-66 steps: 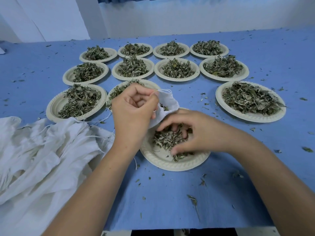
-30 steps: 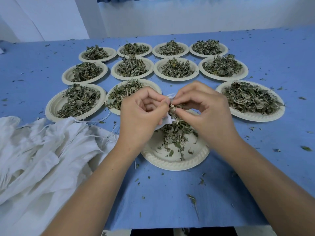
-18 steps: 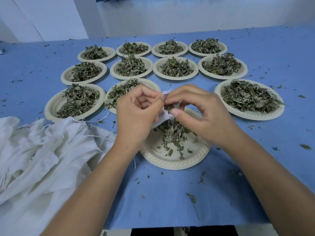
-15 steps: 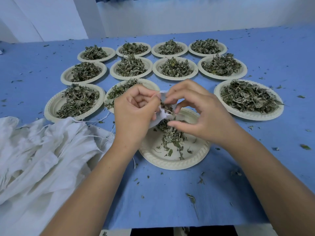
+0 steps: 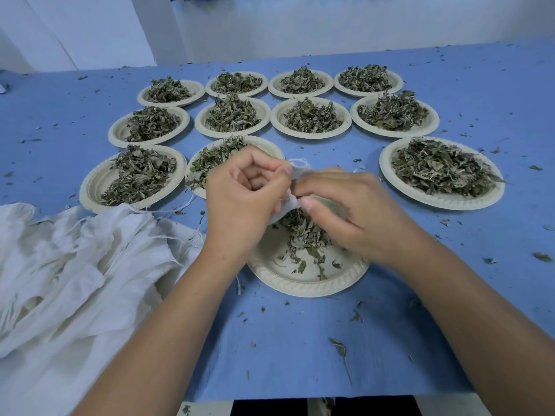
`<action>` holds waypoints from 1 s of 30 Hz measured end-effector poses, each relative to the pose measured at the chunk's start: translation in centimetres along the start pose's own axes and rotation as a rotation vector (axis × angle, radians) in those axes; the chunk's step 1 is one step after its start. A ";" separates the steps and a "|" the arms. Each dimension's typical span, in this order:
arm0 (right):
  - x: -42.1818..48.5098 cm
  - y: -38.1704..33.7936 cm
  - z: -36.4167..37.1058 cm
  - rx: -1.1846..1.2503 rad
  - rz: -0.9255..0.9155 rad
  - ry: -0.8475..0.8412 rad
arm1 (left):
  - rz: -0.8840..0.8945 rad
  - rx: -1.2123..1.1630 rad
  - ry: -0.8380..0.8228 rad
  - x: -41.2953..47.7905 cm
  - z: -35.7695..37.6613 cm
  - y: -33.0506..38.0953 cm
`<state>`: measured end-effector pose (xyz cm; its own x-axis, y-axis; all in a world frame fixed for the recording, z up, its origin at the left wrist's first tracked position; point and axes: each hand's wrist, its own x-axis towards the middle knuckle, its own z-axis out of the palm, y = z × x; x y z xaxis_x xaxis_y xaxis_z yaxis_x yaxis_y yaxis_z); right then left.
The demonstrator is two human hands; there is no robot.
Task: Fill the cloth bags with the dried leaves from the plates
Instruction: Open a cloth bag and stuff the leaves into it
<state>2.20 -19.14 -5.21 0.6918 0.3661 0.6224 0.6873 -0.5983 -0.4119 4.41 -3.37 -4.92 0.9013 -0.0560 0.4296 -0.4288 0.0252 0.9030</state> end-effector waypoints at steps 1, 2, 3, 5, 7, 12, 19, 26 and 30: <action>0.0 0.1 -0.2 -0.016 -0.028 0.038 | 0.001 -0.007 0.024 0.0 0.1 0.0; 0.0 0.0 -0.4 -0.028 -0.058 0.081 | 0.006 -0.014 0.038 0.1 0.1 0.1; 0.1 -0.1 -0.5 -0.035 -0.074 0.088 | 0.015 -0.019 0.034 0.0 0.1 0.1; 0.2 -0.4 -0.3 -0.037 -0.065 -0.042 | 0.044 -0.010 -0.010 -0.1 -0.1 0.1; 0.1 -0.7 0.1 -0.003 0.007 -0.178 | 0.052 0.016 -0.034 -0.1 -0.1 0.2; 0.1 -0.5 -0.9 0.271 0.162 0.276 | -0.020 -0.027 0.205 0.4 -0.3 -0.1; -0.1 0.3 0.9 -0.072 0.370 -0.415 | -0.044 -0.050 0.276 0.5 -0.1 -0.1; 0.1 -0.3 0.4 0.146 0.238 -0.488 | -0.050 -0.054 0.285 0.6 0.0 0.0; 0.1 -0.1 0.3 0.106 0.200 -0.454 | -0.041 -0.050 0.278 0.6 -0.1 -0.1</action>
<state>2.32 -18.81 -5.32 0.8225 0.5389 0.1821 0.5340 -0.6211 -0.5737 5.00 -3.26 -4.76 0.9033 0.2174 0.3700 -0.3939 0.0779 0.9159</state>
